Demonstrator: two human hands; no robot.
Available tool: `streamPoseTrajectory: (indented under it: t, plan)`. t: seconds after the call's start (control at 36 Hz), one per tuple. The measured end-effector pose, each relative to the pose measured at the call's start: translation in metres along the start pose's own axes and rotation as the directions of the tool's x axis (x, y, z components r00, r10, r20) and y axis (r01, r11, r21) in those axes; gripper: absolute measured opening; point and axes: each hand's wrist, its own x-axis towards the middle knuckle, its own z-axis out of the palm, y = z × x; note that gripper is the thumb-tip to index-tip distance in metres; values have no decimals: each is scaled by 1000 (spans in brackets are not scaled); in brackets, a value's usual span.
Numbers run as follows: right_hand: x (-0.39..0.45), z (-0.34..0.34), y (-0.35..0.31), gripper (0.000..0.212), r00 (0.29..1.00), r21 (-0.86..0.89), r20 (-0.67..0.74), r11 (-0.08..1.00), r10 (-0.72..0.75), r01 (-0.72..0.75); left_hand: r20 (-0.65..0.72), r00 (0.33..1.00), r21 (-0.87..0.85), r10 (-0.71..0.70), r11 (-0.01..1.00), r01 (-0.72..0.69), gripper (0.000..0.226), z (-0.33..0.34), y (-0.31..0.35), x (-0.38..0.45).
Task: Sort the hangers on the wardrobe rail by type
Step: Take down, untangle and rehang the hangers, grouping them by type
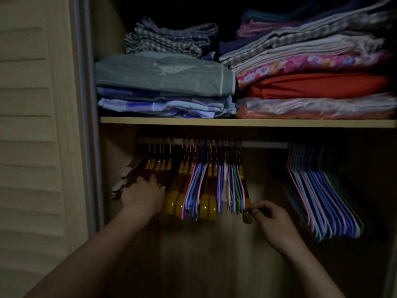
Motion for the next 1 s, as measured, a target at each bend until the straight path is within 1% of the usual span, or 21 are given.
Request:
streamPoseTrajectory:
  t: [0.06, 0.08, 0.14, 0.19, 0.22, 0.25, 0.31, 0.36, 0.42, 0.47, 0.5, 0.61, 0.67, 0.72, 0.78, 0.83, 0.86, 0.92, 0.97, 1.0]
  plan:
    - [5, -4, 6, 16, 999, 10, -8, 999, 49, -49, -134, 987, 37, 85, 996, -81, 48, -11, 6, -7]
    - [8, -5, 10, 15, 997, 12, -29, 997, 72, -71, -233, 961, 7, 146, 989, -148, 44, -19, 10, -10]
    - [18, -3, 16, 13, 992, 18, -73, 995, 102, -101, -428, 869, -63, 250, 950, -305, 44, -36, 19, -14]
    - [27, -1, 17, 13, 982, 41, -85, 985, 168, -165, -557, 770, -74, 311, 905, -419, 58, -55, 32, -11]
    - [32, 4, 17, 15, 977, 66, -71, 978, 203, -198, -595, 736, -65, 324, 892, -447, 67, -64, 35, -8]
    - [37, 6, 17, 19, 970, 92, -55, 968, 238, -232, -617, 713, -59, 333, 884, -464, 75, -73, 42, -2]
    - [46, 13, 15, 25, 953, 162, -1, 941, 302, -298, -613, 704, -22, 358, 883, -468, 86, -88, 50, 12]
    - [52, 20, 11, 26, 932, 262, 70, 895, 355, -360, -557, 734, 13, 390, 887, -461, 92, -95, 59, 29]
    - [56, 26, 8, 24, 914, 308, 106, 861, 391, -404, -488, 774, 23, 404, 892, -451, 98, -94, 65, 45]
    - [59, 33, 10, 22, 911, 307, 96, 859, 401, -411, -469, 790, 31, 395, 901, -433, 101, -88, 67, 53]
    - [61, 36, 12, 21, 912, 312, 85, 858, 402, -408, -480, 786, 39, 389, 905, -424, 101, -84, 68, 55]
    - [65, 43, 17, 17, 900, 363, 84, 828, 428, -428, -548, 751, 62, 368, 913, -403, 98, -75, 70, 55]
    - [64, 42, 16, 17, 905, 368, 47, 835, 424, -410, -573, 736, 44, 360, 911, -410, 96, -74, 70, 55]
    - [61, 39, 14, 19, 919, 314, -49, 879, 391, -358, -596, 716, 25, 364, 899, -436, 94, -73, 69, 55]
    - [56, 32, 9, 25, 928, 206, -189, 937, 321, -282, -606, 703, 21, 373, 890, -454, 94, -71, 66, 56]
    - [49, 26, 5, 41, 932, 87, -310, 982, 187, -168, -603, 699, 21, 383, 884, -467, 95, -69, 64, 56]
    - [44, 21, 3, 48, 935, 20, -337, 994, 108, -108, -602, 699, 20, 385, 883, -469, 96, -69, 64, 55]
    - [44, 16, -4, 54, 933, -191, -352, 982, -71, 2, -602, 701, 16, 383, 883, -468, 97, -68, 64, 57]
    - [47, 10, -14, 44, 897, -412, -369, 908, -243, 76, -599, 704, 15, 381, 884, -466, 97, -68, 65, 58]
    - [50, 7, -19, 38, 867, -482, -390, 871, -310, 95, -599, 704, 15, 382, 884, -467, 98, -67, 65, 58]
